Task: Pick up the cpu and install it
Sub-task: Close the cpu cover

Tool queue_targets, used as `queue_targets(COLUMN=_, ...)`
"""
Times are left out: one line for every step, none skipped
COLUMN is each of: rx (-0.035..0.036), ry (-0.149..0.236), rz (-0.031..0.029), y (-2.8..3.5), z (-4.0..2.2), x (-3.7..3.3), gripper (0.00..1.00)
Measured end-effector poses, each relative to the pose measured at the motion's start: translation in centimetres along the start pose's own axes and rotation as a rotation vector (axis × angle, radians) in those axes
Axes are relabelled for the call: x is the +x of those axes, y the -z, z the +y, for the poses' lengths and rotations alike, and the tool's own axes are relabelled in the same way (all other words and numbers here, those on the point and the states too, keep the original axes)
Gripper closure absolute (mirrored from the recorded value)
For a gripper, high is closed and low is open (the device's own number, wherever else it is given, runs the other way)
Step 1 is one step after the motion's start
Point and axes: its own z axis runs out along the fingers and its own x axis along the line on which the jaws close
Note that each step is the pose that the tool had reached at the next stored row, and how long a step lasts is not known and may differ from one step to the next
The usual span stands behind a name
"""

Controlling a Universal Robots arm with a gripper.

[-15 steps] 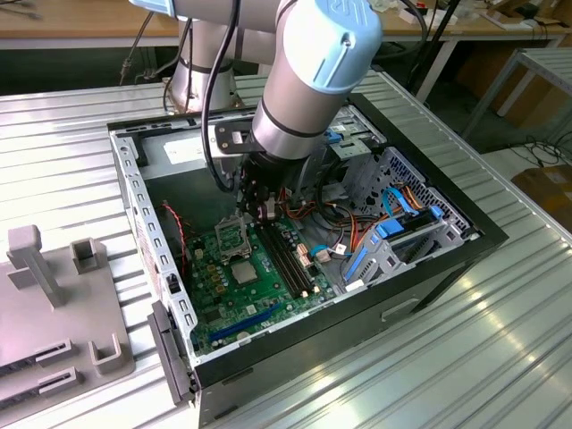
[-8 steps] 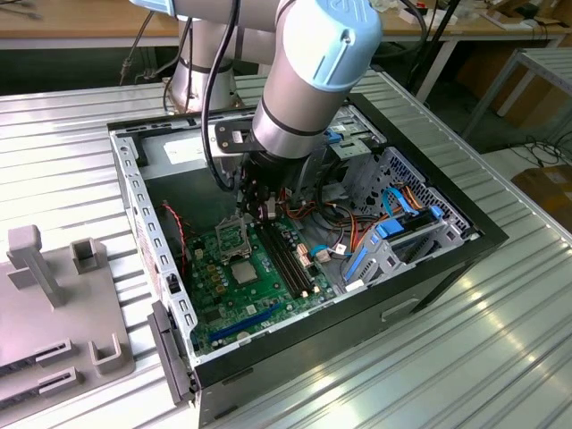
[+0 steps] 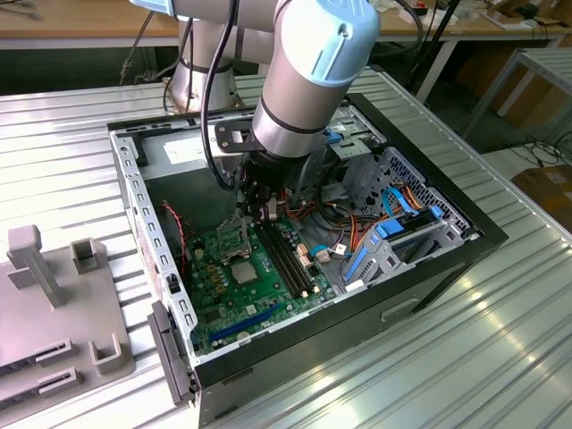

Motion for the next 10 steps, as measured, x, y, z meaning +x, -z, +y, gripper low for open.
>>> queue_targets(rx=0.0005, ry=0.000, rz=0.0028, y=0.00, z=0.00, x=0.00, gripper=0.89)
queue_targets(rx=0.0012, ry=0.000, rz=0.0067, y=0.00, z=0.00, x=0.00, gripper=0.89)
queue_targets(rx=0.0017, ry=0.000, rz=0.0087, y=0.00, z=0.00, x=0.00, gripper=0.89)
queue_targets(rx=0.0020, ry=0.000, rz=0.0106, y=0.00, z=0.00, x=0.00, gripper=0.89)
queue_targets(rx=0.0023, ry=0.000, rz=0.0123, y=0.01, z=0.00, x=0.00, gripper=0.89)
queue_targets(rx=0.0025, ry=0.000, rz=0.0139, y=0.01, z=0.00, x=0.00, gripper=0.89)
queue_targets(rx=0.0027, ry=0.000, rz=0.0145, y=0.02, z=0.01, x=0.00, gripper=0.89)
queue_targets(rx=0.0027, ry=0.000, rz=0.0147, y=0.04, z=0.03, x=0.00, gripper=0.89)
queue_targets(rx=0.0028, ry=0.000, rz=0.0146, y=0.05, z=0.04, x=-0.01, gripper=0.89)
queue_targets(rx=0.0028, ry=0.000, rz=0.0145, y=0.06, z=0.04, x=-0.01, gripper=0.89)
